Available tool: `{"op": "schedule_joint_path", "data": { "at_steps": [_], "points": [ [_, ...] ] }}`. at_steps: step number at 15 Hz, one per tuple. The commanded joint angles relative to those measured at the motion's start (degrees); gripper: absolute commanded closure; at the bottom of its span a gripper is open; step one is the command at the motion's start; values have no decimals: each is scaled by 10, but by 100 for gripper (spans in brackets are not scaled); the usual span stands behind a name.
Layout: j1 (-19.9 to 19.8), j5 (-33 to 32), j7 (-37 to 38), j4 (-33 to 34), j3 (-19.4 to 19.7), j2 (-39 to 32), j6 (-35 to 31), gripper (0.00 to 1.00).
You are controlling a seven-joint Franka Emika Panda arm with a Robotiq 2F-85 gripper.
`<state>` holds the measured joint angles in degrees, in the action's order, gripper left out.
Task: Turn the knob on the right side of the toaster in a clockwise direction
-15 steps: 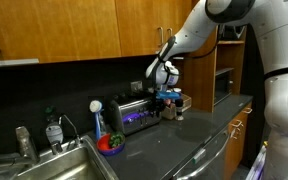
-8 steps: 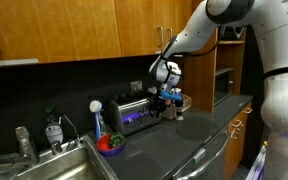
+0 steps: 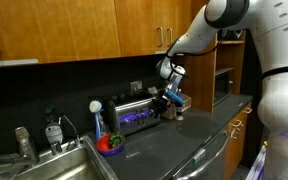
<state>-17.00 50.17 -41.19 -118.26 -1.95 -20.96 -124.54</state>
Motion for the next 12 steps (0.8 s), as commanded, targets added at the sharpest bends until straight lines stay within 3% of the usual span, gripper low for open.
{"op": "schedule_joint_path", "data": {
  "at_steps": [1,2,3,10,11,12],
  "points": [
    [4,32,-24,27,12,-1,58,87],
    [4,36,-28,30,16,-1,71,87],
    [16,13,-17,10,29,-2,40,61],
    [21,12,-17,10,35,-3,41,61],
    [21,12,-17,10,35,-3,41,36],
    [22,12,-16,6,36,1,39,35]
  ]
}}
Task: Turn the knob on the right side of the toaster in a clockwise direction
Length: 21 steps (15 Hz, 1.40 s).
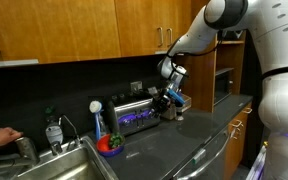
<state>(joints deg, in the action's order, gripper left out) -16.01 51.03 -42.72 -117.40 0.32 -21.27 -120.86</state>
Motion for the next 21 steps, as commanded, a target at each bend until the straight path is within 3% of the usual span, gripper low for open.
{"op": "schedule_joint_path", "data": {
  "at_steps": [1,6,14,21],
  "points": [
    [16,0,-1,-12,16,13,-6,30],
    [24,-3,-12,-51,25,46,-33,0],
    [39,-52,-36,-210,47,179,-96,0],
    [28,-162,-16,-366,98,336,-139,0]
  ]
}}
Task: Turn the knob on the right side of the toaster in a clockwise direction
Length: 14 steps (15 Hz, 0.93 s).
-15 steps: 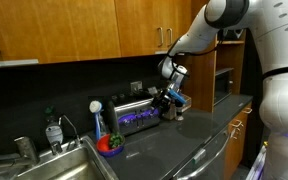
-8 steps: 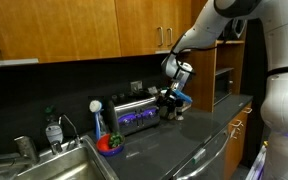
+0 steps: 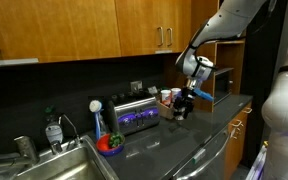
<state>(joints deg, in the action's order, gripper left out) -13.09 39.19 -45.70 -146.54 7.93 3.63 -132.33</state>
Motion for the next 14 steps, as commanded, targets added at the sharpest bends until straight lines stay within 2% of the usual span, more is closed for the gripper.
{"op": "schedule_joint_path", "data": {
  "at_steps": [1,3,4,6,14],
  "points": [
    [-5,-64,18,-95,33,110,-28,0],
    [-15,-110,27,-130,55,152,-42,0],
    [10,-83,15,-83,61,89,-27,0],
    [6,-105,19,-110,77,123,-33,0],
    [6,-108,21,-121,81,142,-36,0]
  ]
}}
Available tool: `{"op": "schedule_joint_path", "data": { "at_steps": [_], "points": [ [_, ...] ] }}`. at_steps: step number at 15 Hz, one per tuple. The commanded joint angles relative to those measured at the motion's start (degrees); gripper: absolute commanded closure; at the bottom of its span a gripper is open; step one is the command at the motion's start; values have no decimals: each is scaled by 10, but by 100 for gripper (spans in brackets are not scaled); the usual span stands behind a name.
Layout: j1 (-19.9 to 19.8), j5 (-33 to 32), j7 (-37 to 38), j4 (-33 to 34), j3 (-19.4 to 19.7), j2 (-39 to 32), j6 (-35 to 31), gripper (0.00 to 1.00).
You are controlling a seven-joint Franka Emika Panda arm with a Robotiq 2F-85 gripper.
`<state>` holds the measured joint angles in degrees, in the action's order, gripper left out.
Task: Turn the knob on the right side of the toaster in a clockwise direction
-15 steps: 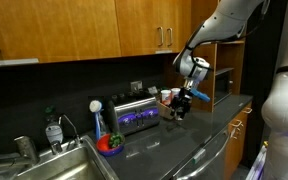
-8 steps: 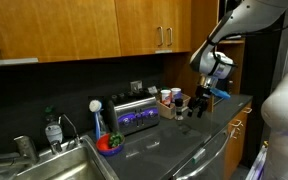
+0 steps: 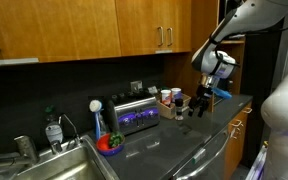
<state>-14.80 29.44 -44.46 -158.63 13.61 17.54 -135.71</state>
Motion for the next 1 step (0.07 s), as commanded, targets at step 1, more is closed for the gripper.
{"op": "schedule_joint_path", "data": {
  "at_steps": [1],
  "points": [
    [23,-11,8,-1,24,3,-3,0]
  ]
}}
